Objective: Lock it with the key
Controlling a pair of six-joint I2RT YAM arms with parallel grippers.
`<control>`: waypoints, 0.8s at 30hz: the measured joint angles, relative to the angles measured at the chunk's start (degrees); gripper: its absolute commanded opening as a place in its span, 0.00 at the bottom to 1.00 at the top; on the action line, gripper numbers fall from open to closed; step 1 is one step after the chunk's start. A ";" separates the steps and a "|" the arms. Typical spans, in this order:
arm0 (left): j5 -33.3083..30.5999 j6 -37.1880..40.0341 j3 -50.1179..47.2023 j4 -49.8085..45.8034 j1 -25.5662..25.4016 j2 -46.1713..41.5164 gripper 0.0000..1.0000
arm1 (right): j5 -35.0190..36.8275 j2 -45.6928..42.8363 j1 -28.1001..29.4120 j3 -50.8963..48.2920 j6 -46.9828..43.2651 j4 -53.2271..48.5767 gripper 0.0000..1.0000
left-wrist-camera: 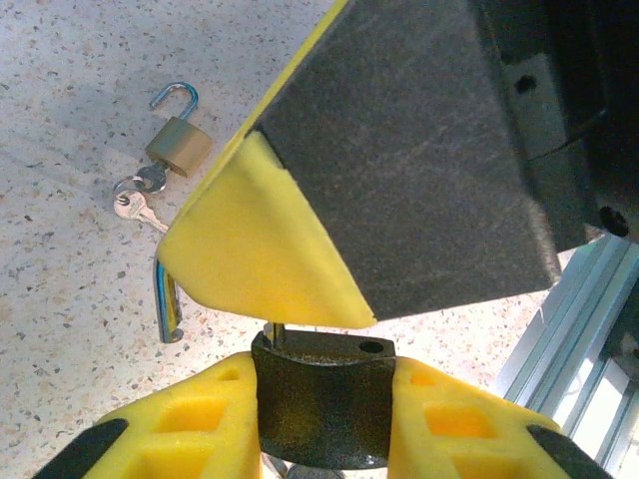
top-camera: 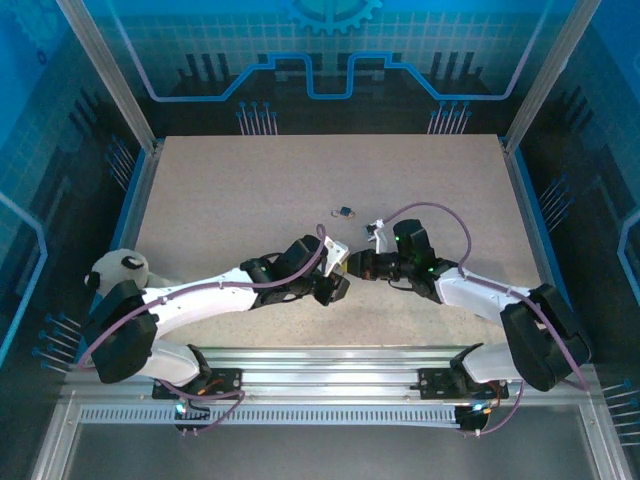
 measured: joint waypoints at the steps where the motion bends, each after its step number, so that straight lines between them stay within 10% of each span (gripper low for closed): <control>1: 0.00 0.00 0.00 0.00 0.00 0.00 0.31 | -0.02 -0.07 0.00 -0.02 0.02 0.04 0.00; 24: -2.16 -1.46 -2.62 0.28 0.02 -6.08 0.82 | -0.09 -3.15 -0.28 -2.38 0.04 2.64 0.00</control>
